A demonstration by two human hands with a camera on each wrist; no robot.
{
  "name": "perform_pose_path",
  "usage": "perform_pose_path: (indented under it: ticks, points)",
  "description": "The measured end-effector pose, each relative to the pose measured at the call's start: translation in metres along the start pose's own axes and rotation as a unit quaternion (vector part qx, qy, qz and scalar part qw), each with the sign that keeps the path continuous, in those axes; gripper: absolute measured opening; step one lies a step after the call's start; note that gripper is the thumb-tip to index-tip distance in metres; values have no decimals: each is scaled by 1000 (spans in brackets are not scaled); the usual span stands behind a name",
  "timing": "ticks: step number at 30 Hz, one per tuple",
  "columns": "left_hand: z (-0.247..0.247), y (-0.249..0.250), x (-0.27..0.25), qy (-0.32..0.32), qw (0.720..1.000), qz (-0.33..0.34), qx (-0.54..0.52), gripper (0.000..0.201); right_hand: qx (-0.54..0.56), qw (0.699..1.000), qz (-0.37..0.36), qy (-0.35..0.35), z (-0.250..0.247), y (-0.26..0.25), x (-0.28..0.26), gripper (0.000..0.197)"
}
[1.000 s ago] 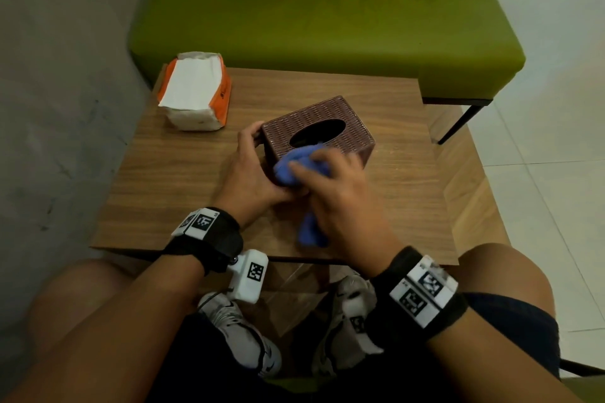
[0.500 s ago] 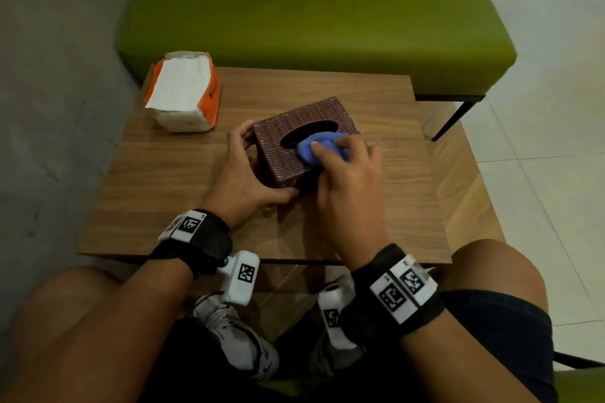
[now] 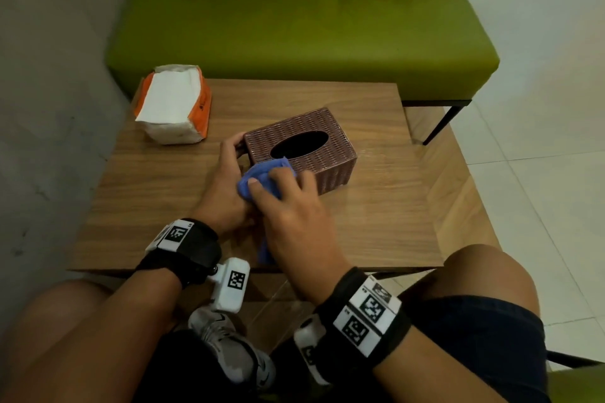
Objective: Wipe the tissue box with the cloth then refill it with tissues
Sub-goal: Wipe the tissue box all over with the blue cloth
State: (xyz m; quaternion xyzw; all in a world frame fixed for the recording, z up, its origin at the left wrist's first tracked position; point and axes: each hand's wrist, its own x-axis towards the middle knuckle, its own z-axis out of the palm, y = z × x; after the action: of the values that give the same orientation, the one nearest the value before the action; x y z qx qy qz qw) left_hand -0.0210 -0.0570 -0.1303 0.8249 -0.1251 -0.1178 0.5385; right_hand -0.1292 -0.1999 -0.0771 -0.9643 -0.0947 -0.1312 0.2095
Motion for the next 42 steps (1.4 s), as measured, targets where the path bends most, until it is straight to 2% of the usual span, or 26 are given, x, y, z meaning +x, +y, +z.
perform_pose_path:
  ticks: [2,5,6,9,11,12,15,16,17,20,22,24,26,28,31,33,35,38,40,42]
  points:
    - [-1,0,-2,1,1000,6,8,121,-4,1000,13,16,-10,28,-4,46]
    - [-1,2,-6,13,1000,5,28,130,-17,985,143,98,-26,64,-7,44]
    - [-1,3,-7,11,1000,7,25,129,-13,983,150,108,-25,57,-5,45]
    - [-1,6,-6,-5,1000,9,-3,123,4,998,44,40,-6,9,-8,41]
    - [-4,8,-7,-15,1000,6,-5,121,4,1000,1,7,-7,10,-14,41]
    - [-5,7,-6,-15,1000,5,2,125,0,1000,16,20,-14,27,-12,43]
    - [-5,4,-7,0,999,3,33,129,-10,983,145,112,-35,76,-9,37]
    - [-4,3,-7,1,999,2,36,130,-13,979,157,126,-36,77,-7,34]
    - [-4,4,-6,-2,999,1,35,130,-20,982,142,121,-32,66,-5,33]
    - [-5,5,-5,-15,1000,1,8,129,-12,998,32,45,-10,14,-5,35]
    - [-7,7,-6,-24,1000,-3,6,126,-14,1000,6,11,-12,13,-3,34]
    - [-9,8,-6,-29,999,-3,18,128,-23,999,31,20,-25,40,1,36]
    - [-8,9,-5,-24,999,-2,38,127,-26,994,87,53,-38,67,4,33]
    - [-6,11,-3,-21,999,0,44,127,-18,990,117,76,-40,70,9,30]
    - [-5,13,0,-31,999,0,24,128,-27,998,52,19,-23,27,12,37]
    - [-8,13,0,-38,999,7,22,128,-13,1000,8,-22,-22,16,10,41]
    - [-11,13,1,-44,998,13,39,130,-14,1000,13,-17,-30,37,10,41]
    - [-13,13,2,-49,997,13,52,128,-28,994,83,64,-43,79,8,32]
    - [-12,14,5,-56,997,14,50,128,-37,992,96,74,-39,70,9,30]
    - [-12,14,8,-68,997,17,39,132,-36,998,49,27,-28,39,9,35]
